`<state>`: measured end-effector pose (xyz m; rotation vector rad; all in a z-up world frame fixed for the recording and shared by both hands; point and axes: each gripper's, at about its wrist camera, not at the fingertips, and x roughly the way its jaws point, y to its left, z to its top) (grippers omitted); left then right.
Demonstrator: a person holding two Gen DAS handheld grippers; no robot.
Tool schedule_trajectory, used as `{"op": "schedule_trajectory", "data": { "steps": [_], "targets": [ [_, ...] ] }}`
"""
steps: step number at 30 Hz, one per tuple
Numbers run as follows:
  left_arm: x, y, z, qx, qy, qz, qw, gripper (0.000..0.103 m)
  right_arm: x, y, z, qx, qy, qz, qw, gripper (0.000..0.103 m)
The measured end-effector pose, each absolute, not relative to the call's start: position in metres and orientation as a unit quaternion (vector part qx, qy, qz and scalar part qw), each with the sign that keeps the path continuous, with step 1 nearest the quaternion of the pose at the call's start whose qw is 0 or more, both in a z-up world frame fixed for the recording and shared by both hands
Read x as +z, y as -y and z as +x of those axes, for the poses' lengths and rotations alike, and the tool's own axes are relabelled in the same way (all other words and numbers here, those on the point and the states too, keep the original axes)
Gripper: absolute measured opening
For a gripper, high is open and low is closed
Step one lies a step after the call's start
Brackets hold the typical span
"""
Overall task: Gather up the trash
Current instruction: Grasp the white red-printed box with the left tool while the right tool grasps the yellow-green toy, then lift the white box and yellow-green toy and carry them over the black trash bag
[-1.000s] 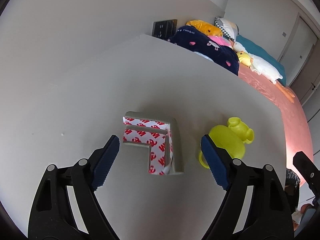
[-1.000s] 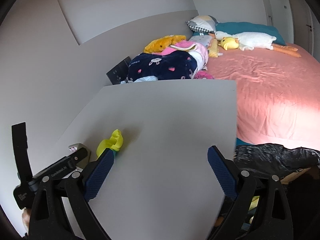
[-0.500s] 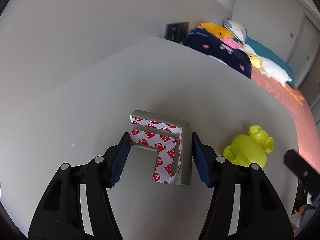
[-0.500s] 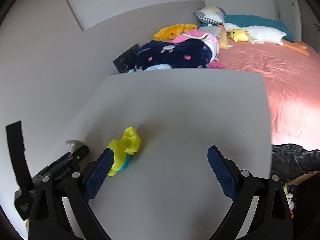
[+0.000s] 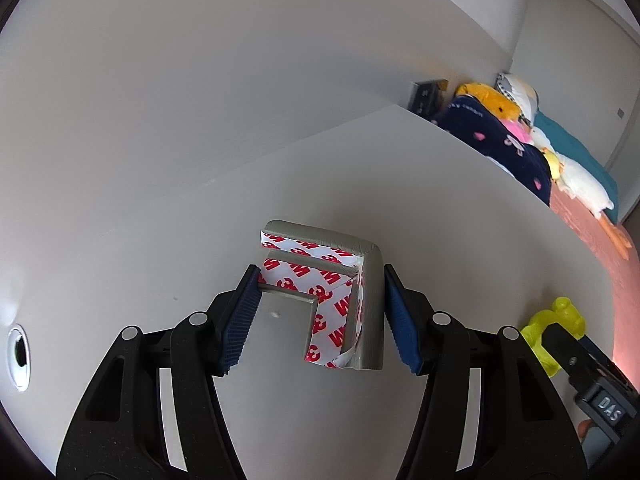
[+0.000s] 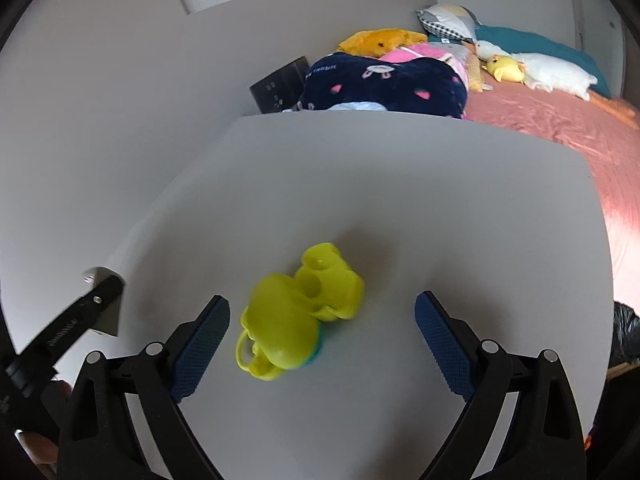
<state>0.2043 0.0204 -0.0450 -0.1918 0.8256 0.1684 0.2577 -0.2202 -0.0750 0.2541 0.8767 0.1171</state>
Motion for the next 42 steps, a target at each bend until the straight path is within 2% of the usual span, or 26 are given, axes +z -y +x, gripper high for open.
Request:
{"op": "schedule_trajectory", "data": {
  "steps": [1,2,4,7,8,26,42],
  "targets": [
    [-0.044,-0.021,0.203,0.083,-0.399,-0.095,0.908,0.059,-0.075,0.216,0.259,0.057,-0.422,0.113,0.898,0.088],
    [-0.043,-0.023,0.203,0.083,-0.398,-0.099,0.908,0.059,-0.076,0.213,0.260,0.057,-0.422,0.103,0.899,0.073],
    [-0.040,-0.027,0.201,0.084,-0.397,-0.106,0.908,0.059,-0.075,0.205,0.260,0.058,-0.421,0.078,0.902,0.057],
    [-0.039,-0.030,0.199,0.084,-0.395,-0.110,0.908,0.059,-0.075,0.204,0.257,0.066,-0.421,0.075,0.902,0.055],
    [-0.038,-0.030,0.198,0.083,-0.395,-0.113,0.908,0.059,-0.075,0.205,0.256,0.069,-0.420,0.075,0.902,0.046],
    [-0.024,-0.001,0.196,0.042,-0.393,-0.107,0.912,0.059,-0.038,0.249,0.224,0.070,-0.385,0.098,0.915,0.046],
    [-0.004,0.042,0.158,0.017,-0.387,-0.080,0.918,0.059,-0.010,0.279,0.173,0.074,-0.366,0.111,0.921,0.046]
  ]
}}
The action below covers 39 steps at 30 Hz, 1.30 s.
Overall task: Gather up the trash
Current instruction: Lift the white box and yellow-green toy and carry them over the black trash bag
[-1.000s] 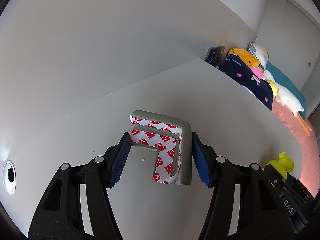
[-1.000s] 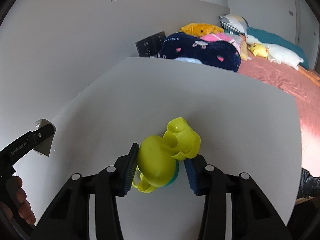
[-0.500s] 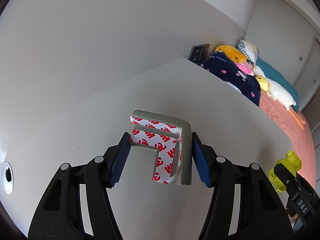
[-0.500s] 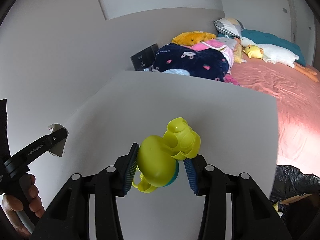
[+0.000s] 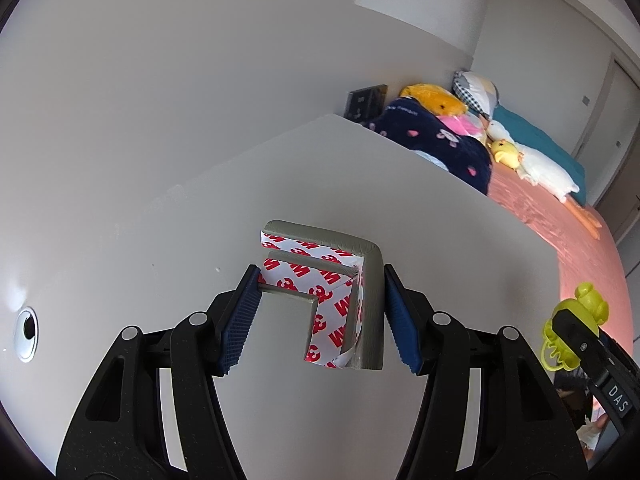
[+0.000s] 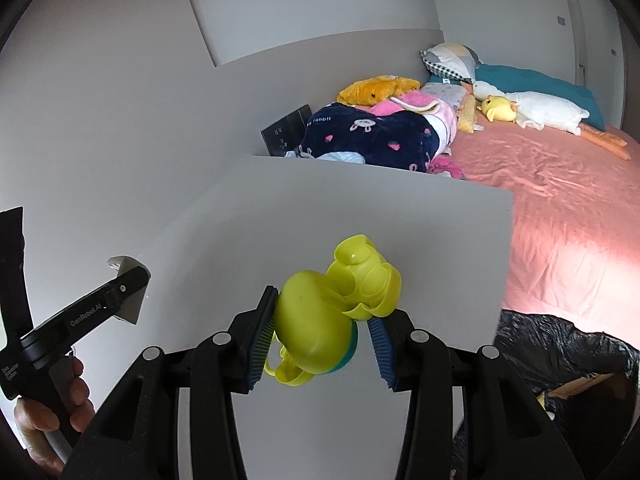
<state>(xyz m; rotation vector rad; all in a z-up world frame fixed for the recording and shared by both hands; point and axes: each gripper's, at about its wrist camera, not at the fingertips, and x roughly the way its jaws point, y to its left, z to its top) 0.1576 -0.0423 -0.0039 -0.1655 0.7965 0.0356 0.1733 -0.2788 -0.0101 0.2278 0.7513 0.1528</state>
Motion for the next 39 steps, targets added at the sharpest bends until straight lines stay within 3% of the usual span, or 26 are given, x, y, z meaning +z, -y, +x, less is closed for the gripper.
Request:
{"op": "schedule_trajectory", "data": {
  "steps": [39],
  "targets": [
    [0.005,0.165,0.096,-0.059,-0.387,-0.018,0.920,0.059,0.001,0.375,0.058,0.034,-0.341,0.144,0.928,0.046]
  ]
}}
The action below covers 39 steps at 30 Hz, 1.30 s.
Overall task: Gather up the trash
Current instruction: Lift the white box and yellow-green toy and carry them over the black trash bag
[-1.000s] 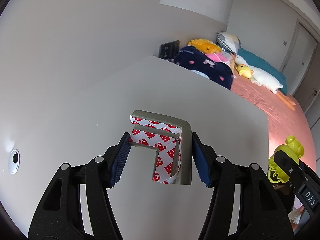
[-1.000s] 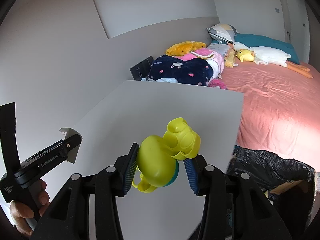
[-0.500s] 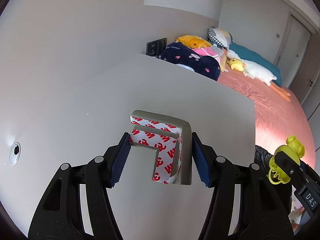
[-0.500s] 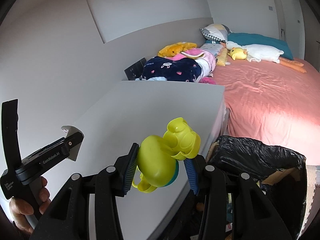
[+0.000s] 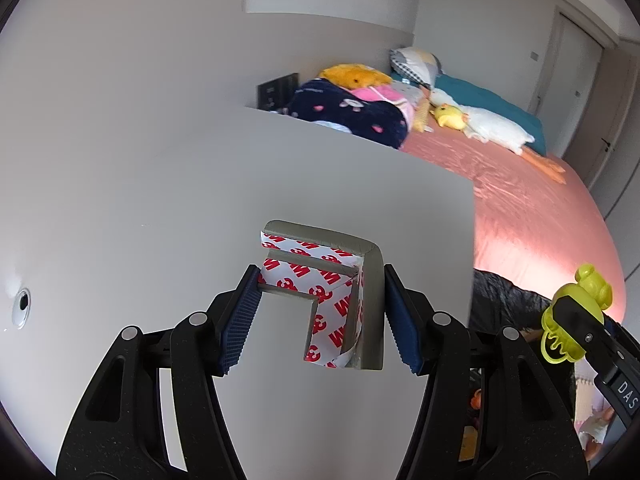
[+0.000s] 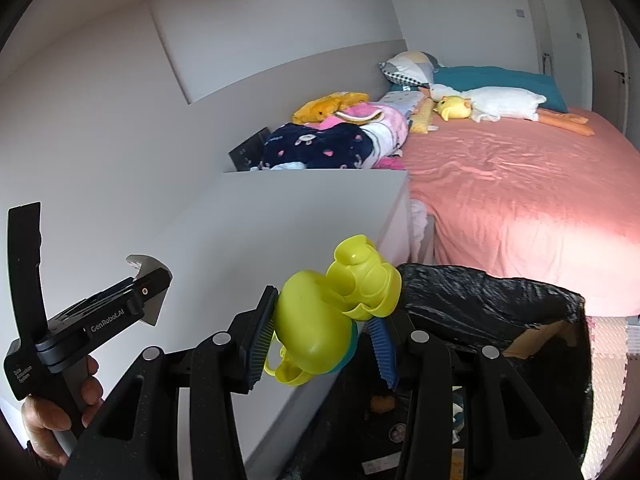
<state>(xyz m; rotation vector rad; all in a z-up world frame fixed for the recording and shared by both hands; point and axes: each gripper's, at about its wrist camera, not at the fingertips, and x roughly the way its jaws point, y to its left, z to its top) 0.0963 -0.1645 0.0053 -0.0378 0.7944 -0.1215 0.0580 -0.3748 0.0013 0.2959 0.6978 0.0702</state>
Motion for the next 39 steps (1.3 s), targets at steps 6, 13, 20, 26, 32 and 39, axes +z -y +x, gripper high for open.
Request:
{"op": "schedule_trajectory", "data": {
  "steps": [6,13,20,26,32,39],
  "targets": [
    [0.005,0.192,0.093,-0.081,-0.387,-0.001,0.918,0.059,0.003,0.399,0.044,0.017,-0.334,0.152,0.930,0.046],
    [0.002,0.219,0.086,-0.104,-0.390,0.014,0.915,0.059,0.002,0.421,0.033,-0.006,-0.332,0.159,0.930,0.046],
    [-0.002,0.244,0.080,-0.124,-0.395,0.029,0.910,0.059,0.000,0.446,0.024,-0.031,-0.326,0.170,0.929,0.046],
    [-0.002,0.267,0.074,-0.145,-0.394,0.045,0.906,0.059,0.001,0.464,0.014,-0.052,-0.317,0.178,0.930,0.046],
    [-0.005,0.289,0.071,-0.164,-0.394,0.062,0.902,0.059,0.002,0.482,0.006,-0.072,-0.310,0.185,0.930,0.046],
    [-0.010,0.314,0.063,-0.189,-0.394,0.084,0.895,0.059,0.000,0.502,-0.004,-0.097,-0.307,0.191,0.927,0.046]
  ]
}}
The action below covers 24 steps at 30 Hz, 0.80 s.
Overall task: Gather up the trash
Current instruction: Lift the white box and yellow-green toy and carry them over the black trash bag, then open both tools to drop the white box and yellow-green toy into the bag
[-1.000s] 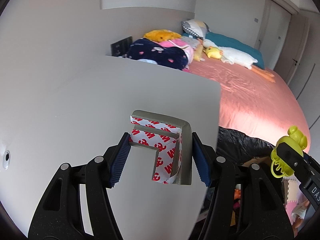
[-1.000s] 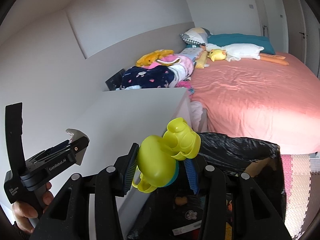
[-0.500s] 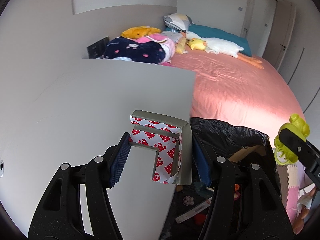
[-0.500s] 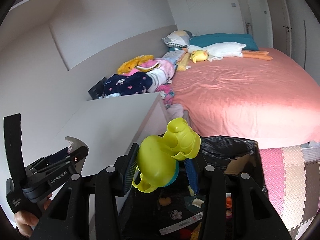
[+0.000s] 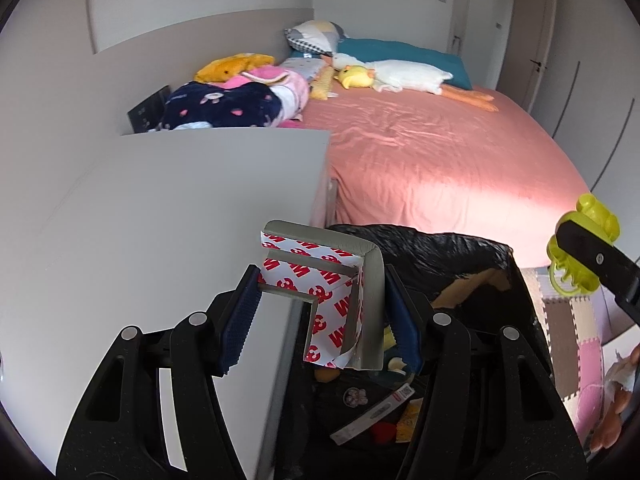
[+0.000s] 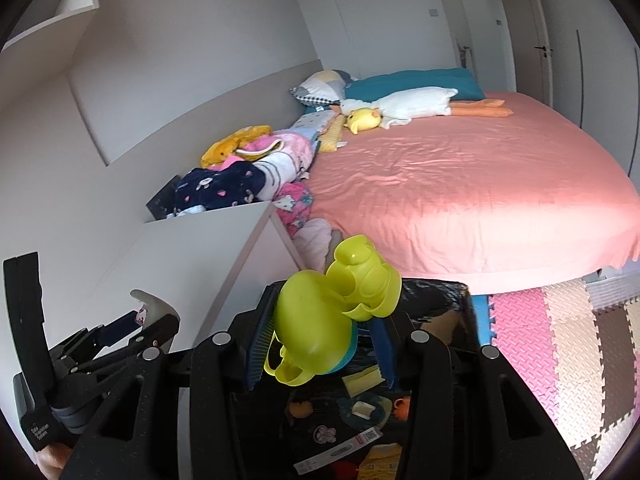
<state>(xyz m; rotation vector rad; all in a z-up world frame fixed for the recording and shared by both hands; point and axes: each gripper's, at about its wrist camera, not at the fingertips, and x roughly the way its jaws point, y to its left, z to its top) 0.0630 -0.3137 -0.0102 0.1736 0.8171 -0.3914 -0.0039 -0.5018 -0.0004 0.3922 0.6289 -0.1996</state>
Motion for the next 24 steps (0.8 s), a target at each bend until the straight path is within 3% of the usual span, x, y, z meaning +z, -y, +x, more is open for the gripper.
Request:
{"op": "schedule_trajectory", "data": {
  "steps": [19,20,22,24],
  "targets": [
    [-0.017,0.345,0.048,-0.261,-0.408,0.107,0.868,0.061,0.001,0.528,-0.008,-0.146,-0.304,0.183,0.923,0.047],
    [-0.017,0.345,0.047,-0.269,-0.409,0.110,0.865,0.074,0.002,0.527,-0.009,-0.149,-0.304,0.180,0.924,0.066],
    [-0.013,0.343,0.045,-0.264,-0.399,0.115,0.871,0.097,0.007,0.525,-0.011,-0.163,-0.291,0.173,0.927,0.092],
    [-0.011,0.340,0.045,-0.254,-0.393,0.114,0.876,0.097,0.010,0.522,-0.014,-0.172,-0.279,0.167,0.930,0.093]
  ]
}}
